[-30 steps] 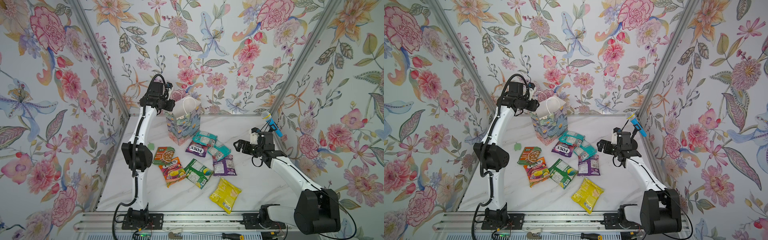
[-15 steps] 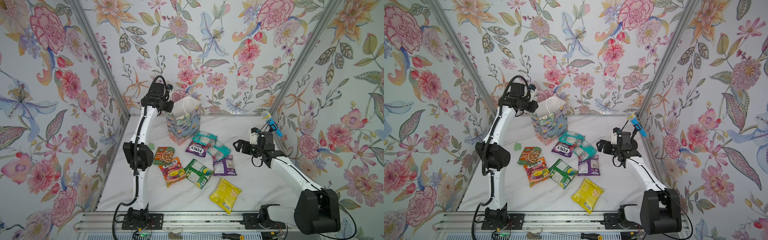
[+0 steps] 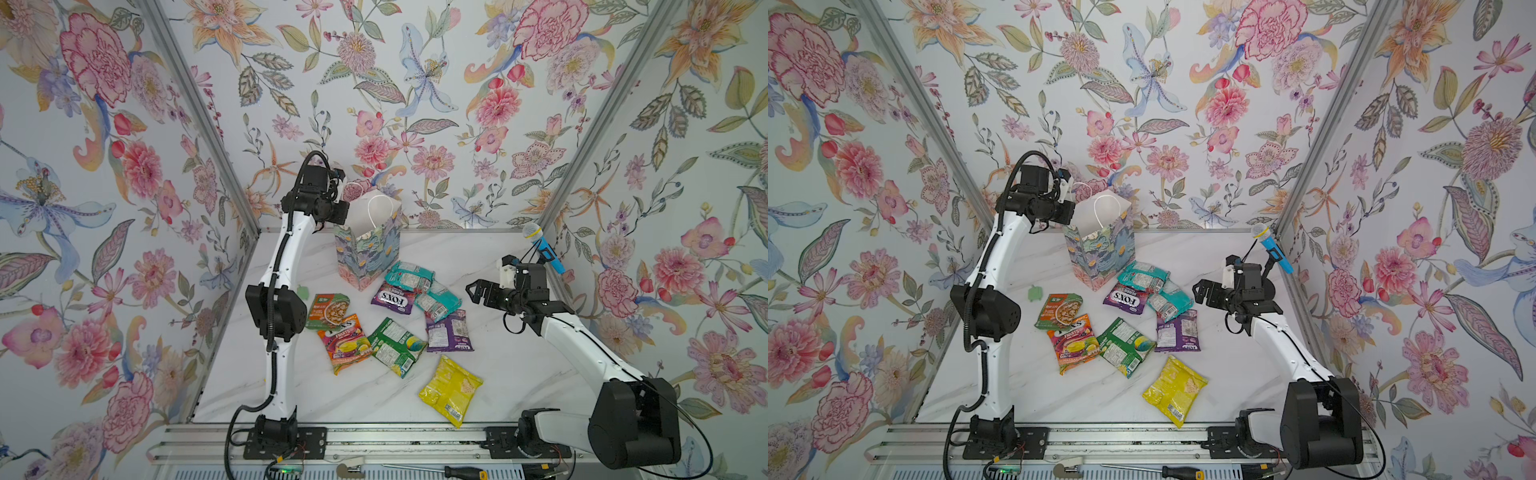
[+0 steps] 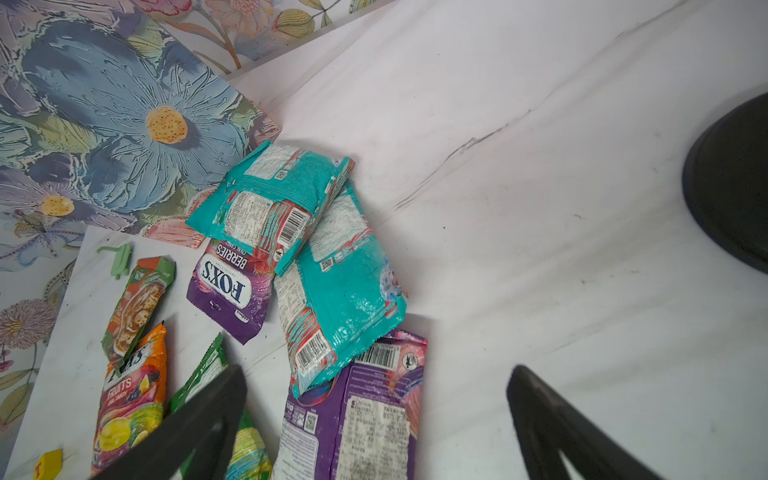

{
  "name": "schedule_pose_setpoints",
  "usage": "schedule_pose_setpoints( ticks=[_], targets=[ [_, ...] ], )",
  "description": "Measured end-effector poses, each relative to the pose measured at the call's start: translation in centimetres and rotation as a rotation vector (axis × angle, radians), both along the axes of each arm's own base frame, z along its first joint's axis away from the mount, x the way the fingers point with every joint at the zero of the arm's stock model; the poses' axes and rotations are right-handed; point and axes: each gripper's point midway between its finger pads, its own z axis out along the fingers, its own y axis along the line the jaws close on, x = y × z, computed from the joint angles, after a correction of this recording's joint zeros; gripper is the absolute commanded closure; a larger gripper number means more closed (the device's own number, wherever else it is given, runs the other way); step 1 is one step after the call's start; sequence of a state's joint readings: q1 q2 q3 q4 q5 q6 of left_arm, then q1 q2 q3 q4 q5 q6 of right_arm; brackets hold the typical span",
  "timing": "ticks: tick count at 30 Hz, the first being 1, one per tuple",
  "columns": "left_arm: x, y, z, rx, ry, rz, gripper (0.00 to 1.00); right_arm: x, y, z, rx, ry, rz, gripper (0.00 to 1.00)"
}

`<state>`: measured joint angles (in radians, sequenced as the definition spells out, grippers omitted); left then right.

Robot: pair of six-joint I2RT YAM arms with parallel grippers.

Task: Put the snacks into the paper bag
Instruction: 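Pull the bag toward the left arm while the right gripper reaches toward the snack pile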

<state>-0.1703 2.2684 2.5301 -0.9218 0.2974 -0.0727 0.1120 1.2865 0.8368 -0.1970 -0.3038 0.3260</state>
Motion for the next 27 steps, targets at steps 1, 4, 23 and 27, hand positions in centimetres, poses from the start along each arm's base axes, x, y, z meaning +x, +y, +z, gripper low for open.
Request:
schedule_pose_setpoints(
  ticks=[1,4,23,27],
  targets=[
    [-0.1,-0.2,0.1,-0.024,0.006,-0.003,1.00,0.0,0.0,0.0,0.001,0.000,0.000,0.00],
    [-0.4,-0.9,0.7,-0.106,0.022,-0.012,1.00,0.0,0.1,0.1,0.005,0.000,0.002,0.00],
    [-10.3,1.3,10.2,-0.287,-0.086,0.005,1.00,-3.4,8.5,1.3,-0.020,-0.043,0.202,0.02],
    [-12.7,3.6,9.3,-0.339,-0.073,0.056,1.00,-4.6,10.7,1.2,-0.025,-0.045,0.254,0.02]
  ],
)
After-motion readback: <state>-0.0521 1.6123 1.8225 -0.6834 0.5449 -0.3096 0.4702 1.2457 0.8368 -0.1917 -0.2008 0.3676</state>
